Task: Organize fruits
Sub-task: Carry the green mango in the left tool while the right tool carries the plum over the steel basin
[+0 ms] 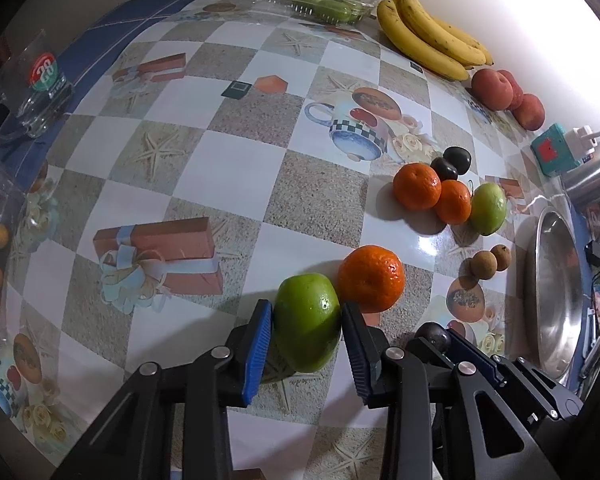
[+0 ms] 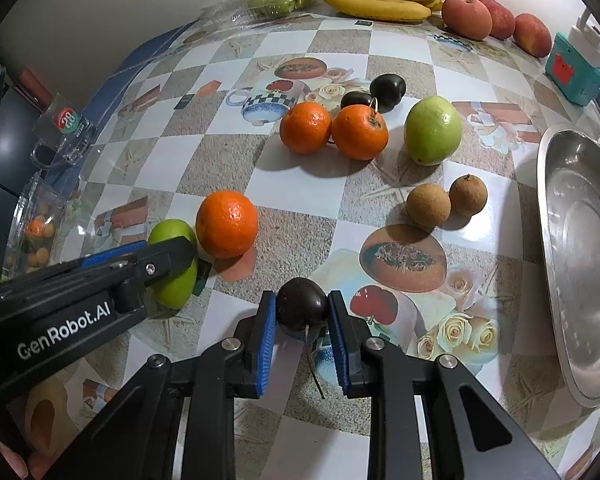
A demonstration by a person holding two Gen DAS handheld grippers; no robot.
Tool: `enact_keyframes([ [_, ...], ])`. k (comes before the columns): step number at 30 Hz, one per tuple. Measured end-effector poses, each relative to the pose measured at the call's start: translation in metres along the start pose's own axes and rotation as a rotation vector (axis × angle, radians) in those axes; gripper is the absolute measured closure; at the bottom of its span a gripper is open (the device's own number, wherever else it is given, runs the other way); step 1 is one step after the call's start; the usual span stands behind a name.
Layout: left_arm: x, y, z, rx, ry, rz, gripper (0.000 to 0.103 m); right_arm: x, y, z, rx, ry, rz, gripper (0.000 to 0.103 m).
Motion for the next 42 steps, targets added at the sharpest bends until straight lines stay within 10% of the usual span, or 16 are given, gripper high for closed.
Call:
enact_keyframes([
  [16, -0.05, 0.025, 0.006, -0.057, -0.019, 0.133, 0.065, -0.039, 0.018, 0.027, 0.117, -0.033, 0.127, 0.076],
  [42, -0.015, 0.032, 0.183, 0.148, -0.157, 0.076, 0.065, -0.081, 0.007, 0.192, 0.637, -0.332, 0.189, 0.076],
])
Point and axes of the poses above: each gripper's, at about its wrist camera, not at the fingertips, and x roughly the way its jaws point, z to its right, y to its top, the point moved 1 cm from there along x, roughly the way its jaws point, and after that the axes turned 8 degrees about z, right-handed, at the moved point
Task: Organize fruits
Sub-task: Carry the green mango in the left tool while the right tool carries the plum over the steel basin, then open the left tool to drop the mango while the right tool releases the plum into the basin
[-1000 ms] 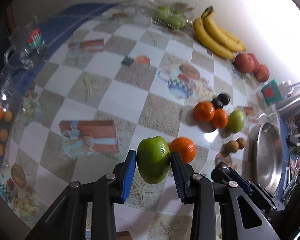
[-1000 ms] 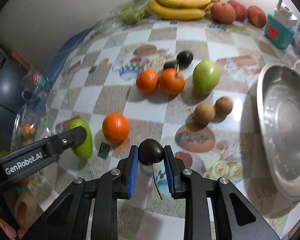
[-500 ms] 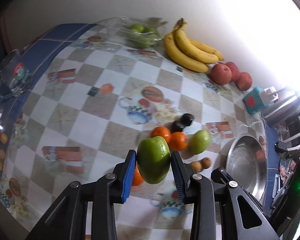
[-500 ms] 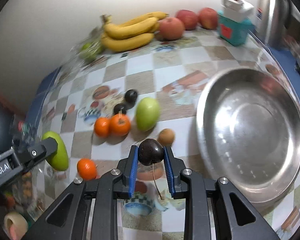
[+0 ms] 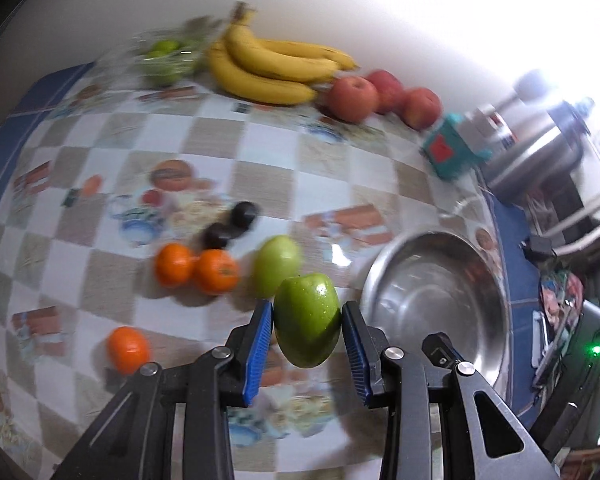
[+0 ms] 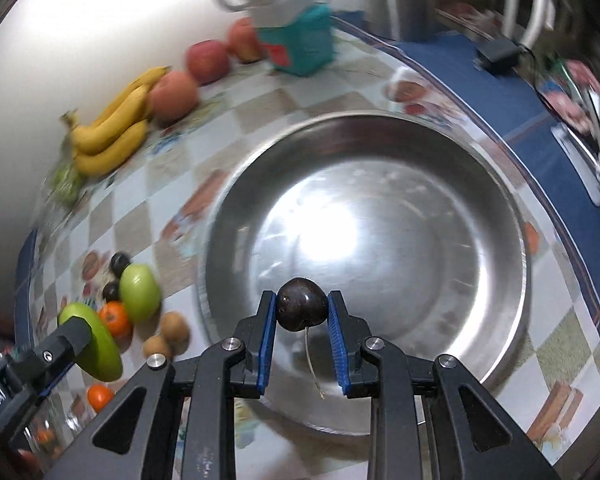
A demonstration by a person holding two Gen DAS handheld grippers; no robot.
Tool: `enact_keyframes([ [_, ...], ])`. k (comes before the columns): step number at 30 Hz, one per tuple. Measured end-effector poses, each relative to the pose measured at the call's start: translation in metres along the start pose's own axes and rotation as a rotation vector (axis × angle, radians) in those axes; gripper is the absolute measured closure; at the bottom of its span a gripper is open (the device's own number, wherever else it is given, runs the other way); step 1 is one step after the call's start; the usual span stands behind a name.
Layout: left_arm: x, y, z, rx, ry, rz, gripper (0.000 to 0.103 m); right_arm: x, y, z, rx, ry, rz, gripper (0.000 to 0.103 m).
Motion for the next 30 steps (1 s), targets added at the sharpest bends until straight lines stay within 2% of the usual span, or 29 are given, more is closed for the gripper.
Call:
enact_keyframes([
  [5, 0.02, 0.0, 0.03, 0.032, -0.048, -0.02, 0.065, -0.005, 0.009, 0.017, 0.025, -0.048, 0.036, 0.076],
  [10, 0.04, -0.004, 0.051, 0.059, -0.081, -0.042, 0.065, 0.002, 0.014, 0.037, 0.074, -0.091, 0.025, 0.076],
  [19, 0.06, -0.014, 0.062, 0.082, -0.099, -0.078, 0.065, 0.012, 0.016, 0.045, 0.077, -0.133, -0.003, 0.076],
  [26, 0.062, -0.014, 0.057, 0.058, -0.113, -0.079, 0.065, 0.017, 0.014, 0.045, 0.065, -0.15, -0.024, 0.076],
  [27, 0.061, -0.014, 0.057, 0.056, -0.116, -0.075, 0.064, 0.018, 0.014, 0.045, 0.061, -0.155, -0.026, 0.073],
  [30, 0.058, -0.012, 0.055, 0.046, -0.126, -0.069, 0.064, 0.015, 0.015, 0.045, 0.051, -0.169, -0.008, 0.038],
])
Point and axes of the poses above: each gripper's, at about its wrist camera, not at the fingertips, and x roughly the way its jaws point, z to its right, y to its top, the point moved 1 cm from there along x, roughly the way its jaws point, and after that the axes turned 8 degrees about z, right-handed, at the moved point
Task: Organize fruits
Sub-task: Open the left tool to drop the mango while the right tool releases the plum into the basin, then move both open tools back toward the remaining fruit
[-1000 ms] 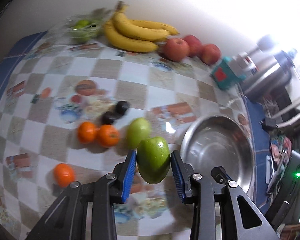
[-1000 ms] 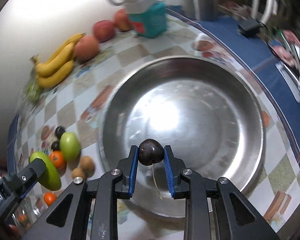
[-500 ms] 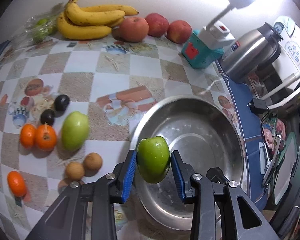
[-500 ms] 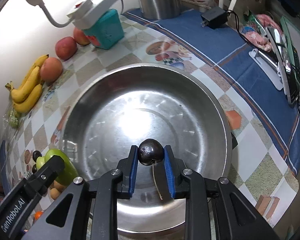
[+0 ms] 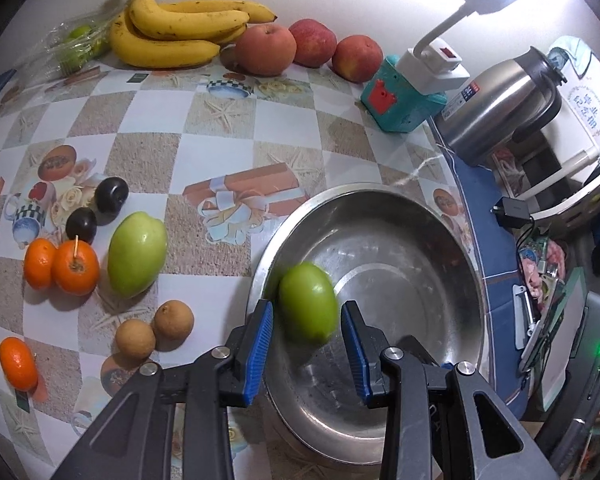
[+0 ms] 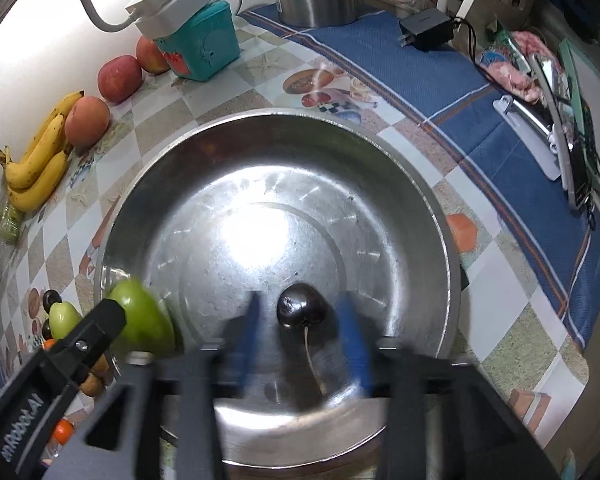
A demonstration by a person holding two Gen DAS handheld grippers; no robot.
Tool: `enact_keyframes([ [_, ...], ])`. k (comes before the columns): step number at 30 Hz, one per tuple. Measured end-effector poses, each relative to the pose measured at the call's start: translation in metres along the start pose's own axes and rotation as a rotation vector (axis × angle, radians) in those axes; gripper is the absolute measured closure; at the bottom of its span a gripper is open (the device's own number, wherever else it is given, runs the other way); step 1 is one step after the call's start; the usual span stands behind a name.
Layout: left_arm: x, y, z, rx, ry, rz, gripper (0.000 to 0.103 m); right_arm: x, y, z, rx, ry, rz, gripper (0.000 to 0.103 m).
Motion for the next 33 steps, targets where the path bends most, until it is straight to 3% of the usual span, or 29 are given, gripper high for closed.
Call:
enact_keyframes([
  [4, -0.003, 0.002, -0.004, -0.021, 0.001, 0.003, 0.061, -0.004, 0.002, 0.001, -0.005, -0.011, 0.019, 0.034],
  [8, -0.012, 0.005, -0.01, -0.039, 0.023, 0.024, 0.034, -0.005, 0.003, 0.002, -0.003, -0.005, 0.027, 0.025],
  [10, -0.018, 0.006, -0.015, -0.046, 0.05, 0.039, 0.03, -0.004, 0.004, 0.001, -0.005, 0.002, 0.032, 0.013],
  [13, -0.024, 0.009, -0.028, -0.066, 0.13, 0.058, 0.013, -0.005, 0.004, 0.0, -0.007, 0.012, 0.038, 0.01],
  [14, -0.026, 0.01, -0.035, -0.074, 0.174, 0.07, 0.003, -0.005, 0.004, 0.0, -0.009, 0.015, 0.036, 0.01],
  [15, -0.028, 0.01, -0.039, -0.078, 0.208, 0.078, 0.0, -0.005, 0.003, -0.001, -0.011, 0.019, 0.034, 0.01],
  [18, -0.033, 0.011, -0.056, -0.088, 0.325, 0.098, 0.0, -0.006, 0.002, -0.003, -0.019, 0.026, 0.034, 0.01],
  [22, -0.039, 0.012, -0.076, -0.12, 0.4, 0.113, 0.0, -0.009, 0.001, -0.008, -0.041, 0.035, 0.039, 0.01],
  [33, -0.061, 0.021, -0.111, -0.038, 0.666, 0.18, 0.0, -0.019, -0.005, -0.031, -0.146, 0.059, 0.046, 0.01],
])
Point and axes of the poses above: each gripper's, at about its wrist camera, not at the fingertips, and x roughly the way its jaws point, z to its right, y to its top, the point moved 1 cm from there along x, roughly the way its jaws point, and after that the axes turned 8 degrees about z, right-handed, at the moved point
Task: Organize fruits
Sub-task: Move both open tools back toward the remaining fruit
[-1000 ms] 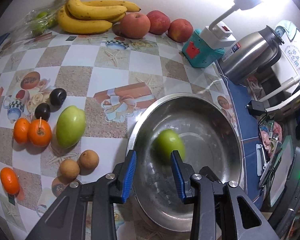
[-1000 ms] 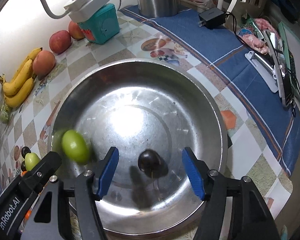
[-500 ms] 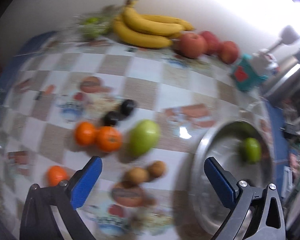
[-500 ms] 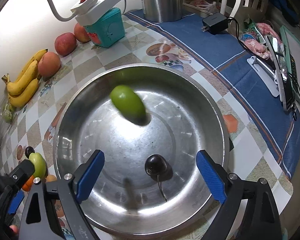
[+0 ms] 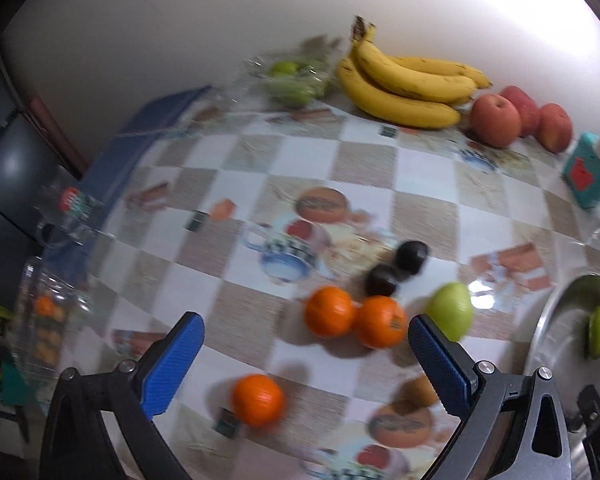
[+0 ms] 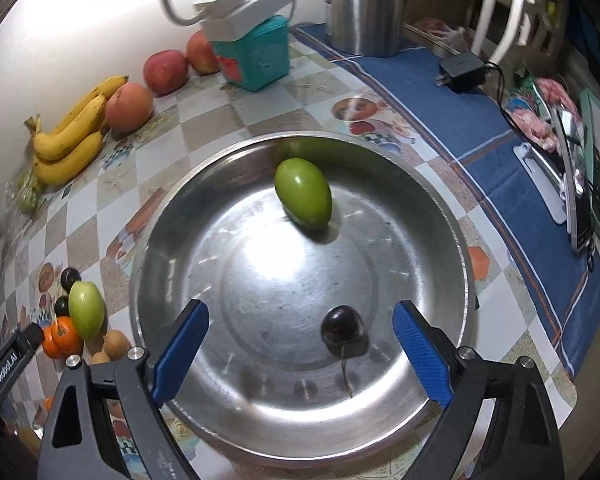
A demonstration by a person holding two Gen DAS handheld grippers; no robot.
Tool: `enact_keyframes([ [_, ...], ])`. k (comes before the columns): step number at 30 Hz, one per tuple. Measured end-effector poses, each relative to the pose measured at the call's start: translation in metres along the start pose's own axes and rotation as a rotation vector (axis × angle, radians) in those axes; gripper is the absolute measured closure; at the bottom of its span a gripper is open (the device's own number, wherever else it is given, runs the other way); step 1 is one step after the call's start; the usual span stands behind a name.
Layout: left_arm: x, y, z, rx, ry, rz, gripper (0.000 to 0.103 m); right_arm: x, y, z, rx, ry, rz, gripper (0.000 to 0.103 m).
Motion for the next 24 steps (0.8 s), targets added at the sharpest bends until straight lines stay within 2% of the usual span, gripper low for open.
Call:
enact_keyframes([
  [3, -0.002, 0.003, -0.01, -0.011, 0.059, 0.016, 0.0, -0.004, -0.001, -0.009, -0.023, 0.027, 0.001, 0.01],
  [12, -0.003, 0.004, -0.022, -0.002, 0.111, 0.01, 0.0, -0.014, -0.006, -0.038, -0.08, 0.111, -0.007, 0.01],
  [15, 0.001, 0.0, -0.036, -0.048, 0.092, -0.027, 0.0, -0.017, -0.01, -0.052, -0.107, 0.163, -0.017, 0.01],
  [20, 0.01, -0.008, -0.067, -0.139, 0.114, -0.085, 0.0, -0.023, -0.019, -0.078, -0.179, 0.202, -0.024, 0.01],
  [24, 0.016, -0.017, -0.09, -0.21, 0.112, -0.126, 0.0, -0.027, -0.029, -0.099, -0.225, 0.278, -0.049, 0.01],
])
Point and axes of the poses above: each gripper's, at about its wrist camera, not at the fingertips, and x roughly the way its jaws point, z to its right, y to its top, the point moved 1 cm from there along x, roughly the way its jaws point, and after that the axes turned 8 degrees about z, right-handed, at the moved point
